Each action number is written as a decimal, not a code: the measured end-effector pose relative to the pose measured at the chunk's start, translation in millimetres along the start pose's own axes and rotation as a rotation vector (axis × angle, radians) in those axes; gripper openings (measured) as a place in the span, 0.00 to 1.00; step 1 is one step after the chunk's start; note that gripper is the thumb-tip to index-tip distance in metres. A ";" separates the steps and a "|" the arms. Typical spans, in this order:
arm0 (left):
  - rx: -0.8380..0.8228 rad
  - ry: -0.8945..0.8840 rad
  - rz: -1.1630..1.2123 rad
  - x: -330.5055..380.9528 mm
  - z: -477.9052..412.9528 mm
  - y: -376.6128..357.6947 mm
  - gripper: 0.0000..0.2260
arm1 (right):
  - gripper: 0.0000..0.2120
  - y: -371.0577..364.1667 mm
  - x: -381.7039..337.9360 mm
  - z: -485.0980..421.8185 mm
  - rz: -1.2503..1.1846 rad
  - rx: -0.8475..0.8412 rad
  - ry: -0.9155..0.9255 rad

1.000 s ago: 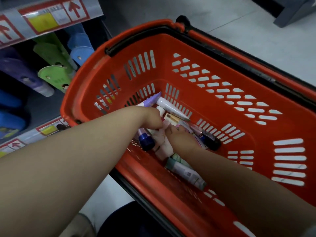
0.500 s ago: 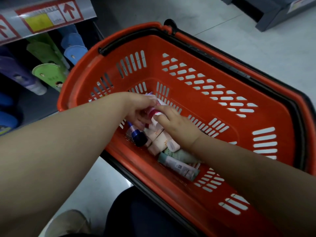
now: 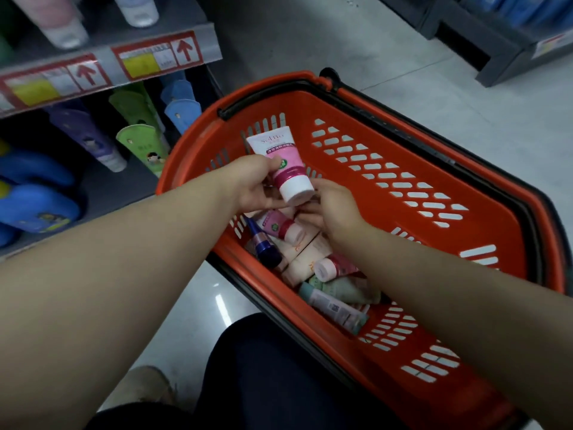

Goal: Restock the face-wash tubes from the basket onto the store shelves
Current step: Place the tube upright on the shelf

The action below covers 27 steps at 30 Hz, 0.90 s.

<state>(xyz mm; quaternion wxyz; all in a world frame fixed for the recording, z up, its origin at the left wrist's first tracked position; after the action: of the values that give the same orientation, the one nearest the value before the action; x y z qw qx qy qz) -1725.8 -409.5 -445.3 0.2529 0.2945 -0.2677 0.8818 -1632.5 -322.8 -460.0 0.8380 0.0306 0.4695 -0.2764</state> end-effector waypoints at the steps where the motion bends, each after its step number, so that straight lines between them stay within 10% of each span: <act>1: 0.001 -0.017 -0.011 4.3 7.3 4.0 0.10 | 0.10 -7.5 -6.5 2.5 -0.048 -0.021 -0.007; 27: 0.202 -0.739 -0.012 152.0 296.2 97.9 0.03 | 0.03 -266.6 -194.5 123.0 0.308 -0.590 0.508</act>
<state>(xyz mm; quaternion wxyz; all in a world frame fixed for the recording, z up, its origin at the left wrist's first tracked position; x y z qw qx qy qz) -1777.4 -621.1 -175.1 0.1141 0.6176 -0.2510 0.7366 -1748.0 -501.9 -179.6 0.6997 -0.0737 0.7105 0.0146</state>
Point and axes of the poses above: each hand's wrist, its own z-axis away from the middle knuckle, its own y-axis out of the back of the hand, x = y × z, the point moved 7 cm from there along -z, towards the middle knuckle, and after that the axes turned 13 degrees about -x, right-handed, at the moved point
